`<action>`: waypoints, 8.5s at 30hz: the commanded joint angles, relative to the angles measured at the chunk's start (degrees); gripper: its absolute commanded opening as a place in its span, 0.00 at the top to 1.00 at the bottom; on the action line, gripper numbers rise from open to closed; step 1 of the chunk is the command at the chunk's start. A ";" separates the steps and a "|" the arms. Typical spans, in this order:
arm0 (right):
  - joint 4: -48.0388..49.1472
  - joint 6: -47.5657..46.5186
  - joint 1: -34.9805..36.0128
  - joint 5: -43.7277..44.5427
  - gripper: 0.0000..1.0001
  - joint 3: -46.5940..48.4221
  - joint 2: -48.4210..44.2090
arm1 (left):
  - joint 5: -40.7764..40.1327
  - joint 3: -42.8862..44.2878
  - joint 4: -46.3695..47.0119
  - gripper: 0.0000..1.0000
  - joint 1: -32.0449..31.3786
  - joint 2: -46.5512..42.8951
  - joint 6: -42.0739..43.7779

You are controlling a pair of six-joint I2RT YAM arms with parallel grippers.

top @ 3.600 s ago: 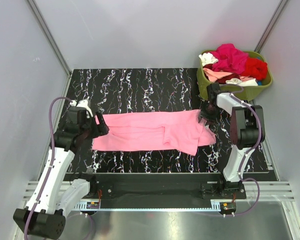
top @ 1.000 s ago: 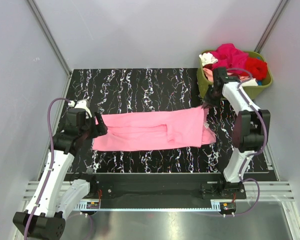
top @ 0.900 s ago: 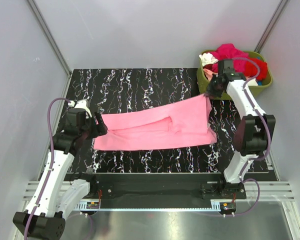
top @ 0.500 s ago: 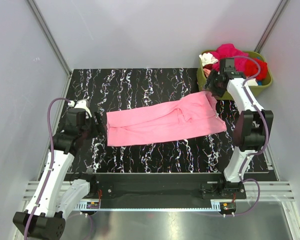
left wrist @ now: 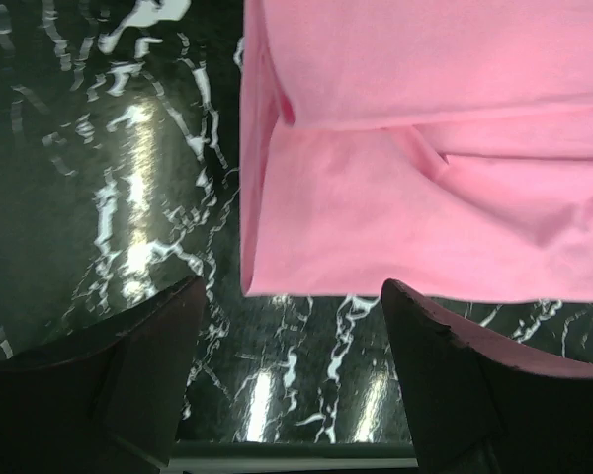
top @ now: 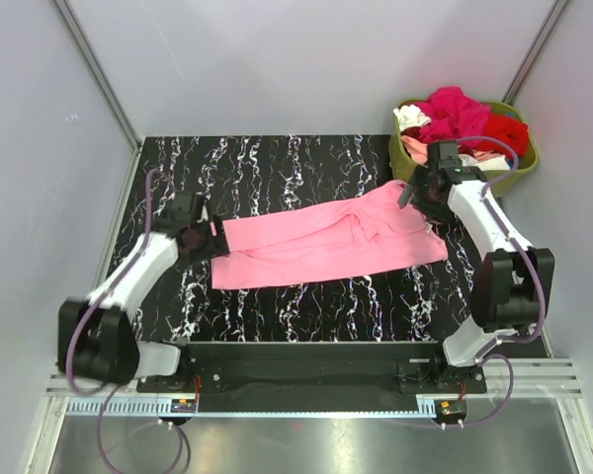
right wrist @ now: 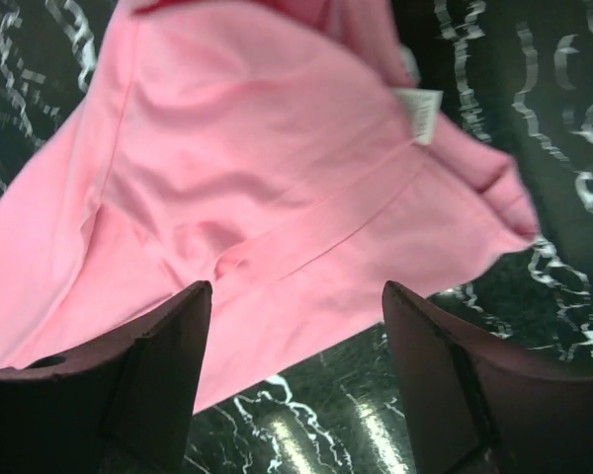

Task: Fold and stack the t-shirts
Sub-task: Fold the tshirt

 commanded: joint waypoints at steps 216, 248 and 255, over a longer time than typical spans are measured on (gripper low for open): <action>3.65 -2.46 11.15 -17.52 0.98 76.08 55.26 | -7.23 -43.71 33.57 0.62 -41.62 -15.52 -36.55; 4.27 8.96 24.14 -19.62 0.08 -17.93 -4.14 | -8.55 -37.63 0.59 0.32 -41.70 -41.89 -48.33; 8.04 21.09 36.97 -21.82 0.09 -31.93 -17.05 | -6.44 -40.45 11.24 0.37 -41.79 -35.21 -47.45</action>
